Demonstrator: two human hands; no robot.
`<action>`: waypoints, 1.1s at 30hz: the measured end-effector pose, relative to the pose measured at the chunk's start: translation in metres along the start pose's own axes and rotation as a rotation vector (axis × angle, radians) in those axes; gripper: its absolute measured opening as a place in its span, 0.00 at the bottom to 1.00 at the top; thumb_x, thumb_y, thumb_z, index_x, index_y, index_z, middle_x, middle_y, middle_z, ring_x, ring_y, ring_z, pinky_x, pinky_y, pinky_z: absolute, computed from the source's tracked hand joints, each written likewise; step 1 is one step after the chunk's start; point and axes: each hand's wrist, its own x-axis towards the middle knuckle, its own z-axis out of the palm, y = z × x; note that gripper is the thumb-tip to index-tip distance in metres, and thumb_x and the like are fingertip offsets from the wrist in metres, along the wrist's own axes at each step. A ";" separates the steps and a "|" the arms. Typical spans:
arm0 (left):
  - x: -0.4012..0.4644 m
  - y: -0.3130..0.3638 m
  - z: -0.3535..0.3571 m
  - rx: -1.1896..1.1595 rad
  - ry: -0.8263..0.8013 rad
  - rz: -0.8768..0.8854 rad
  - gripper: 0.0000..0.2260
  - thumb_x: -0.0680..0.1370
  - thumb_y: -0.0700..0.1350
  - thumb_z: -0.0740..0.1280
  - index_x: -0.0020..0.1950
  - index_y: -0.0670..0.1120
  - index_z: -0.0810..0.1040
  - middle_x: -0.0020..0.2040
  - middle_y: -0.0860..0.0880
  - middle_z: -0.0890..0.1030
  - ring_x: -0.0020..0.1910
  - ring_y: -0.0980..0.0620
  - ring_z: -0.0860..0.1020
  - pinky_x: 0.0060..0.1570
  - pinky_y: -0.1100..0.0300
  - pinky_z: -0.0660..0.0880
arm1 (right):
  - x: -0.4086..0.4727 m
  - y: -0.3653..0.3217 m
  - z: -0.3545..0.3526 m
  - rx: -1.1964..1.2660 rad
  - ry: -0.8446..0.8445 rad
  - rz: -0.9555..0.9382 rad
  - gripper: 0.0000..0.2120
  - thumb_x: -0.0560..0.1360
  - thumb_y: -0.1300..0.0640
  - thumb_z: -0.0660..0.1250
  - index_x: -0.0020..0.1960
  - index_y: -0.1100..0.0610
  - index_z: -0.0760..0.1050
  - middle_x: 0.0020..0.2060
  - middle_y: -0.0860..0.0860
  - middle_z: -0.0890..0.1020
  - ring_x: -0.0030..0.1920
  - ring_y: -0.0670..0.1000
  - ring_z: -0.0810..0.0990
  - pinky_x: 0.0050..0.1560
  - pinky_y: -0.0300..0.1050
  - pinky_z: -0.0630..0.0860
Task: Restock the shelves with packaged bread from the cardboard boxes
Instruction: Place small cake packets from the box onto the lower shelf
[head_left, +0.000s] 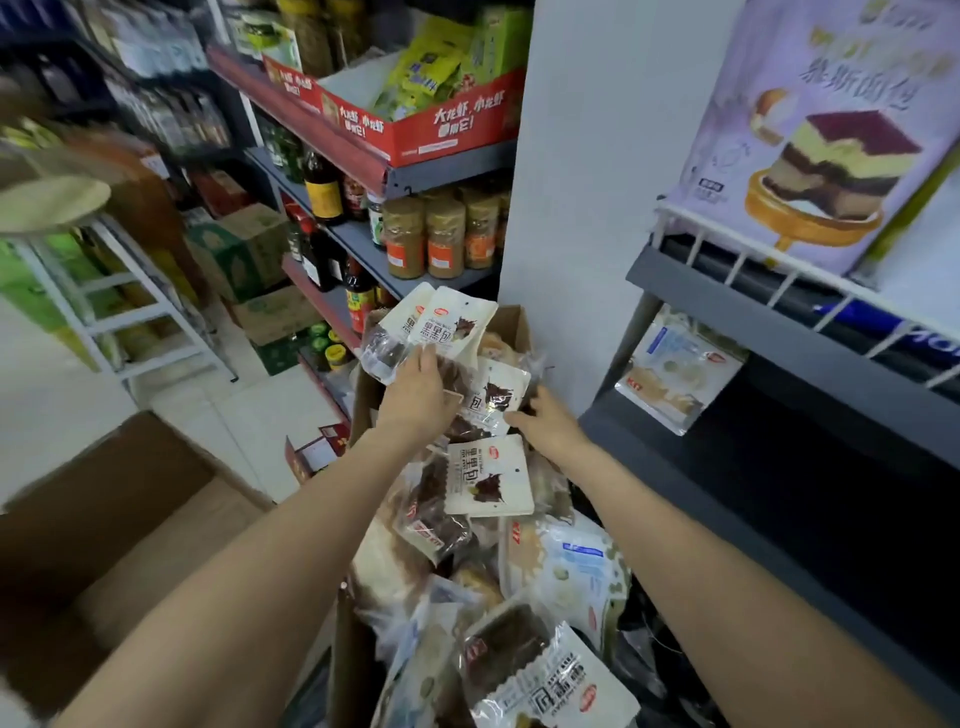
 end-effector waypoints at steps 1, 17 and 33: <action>0.005 -0.007 0.000 -0.015 -0.054 0.016 0.32 0.78 0.46 0.65 0.76 0.40 0.52 0.76 0.41 0.57 0.72 0.42 0.62 0.67 0.49 0.66 | 0.008 -0.001 0.006 0.054 -0.007 0.057 0.20 0.76 0.58 0.66 0.66 0.58 0.69 0.61 0.55 0.78 0.61 0.57 0.77 0.61 0.50 0.73; 0.011 -0.007 -0.015 -0.109 0.305 0.109 0.08 0.79 0.46 0.63 0.54 0.42 0.73 0.51 0.44 0.77 0.47 0.45 0.75 0.37 0.56 0.65 | 0.026 0.007 0.018 0.483 0.541 0.046 0.06 0.79 0.56 0.58 0.46 0.53 0.73 0.48 0.55 0.81 0.49 0.58 0.80 0.53 0.56 0.77; -0.024 0.161 0.083 -0.197 0.260 0.270 0.12 0.79 0.39 0.62 0.62 0.39 0.67 0.61 0.40 0.70 0.60 0.41 0.71 0.54 0.50 0.71 | -0.060 0.103 -0.116 0.620 1.088 -0.081 0.08 0.81 0.62 0.56 0.55 0.60 0.74 0.43 0.51 0.78 0.41 0.47 0.76 0.41 0.37 0.73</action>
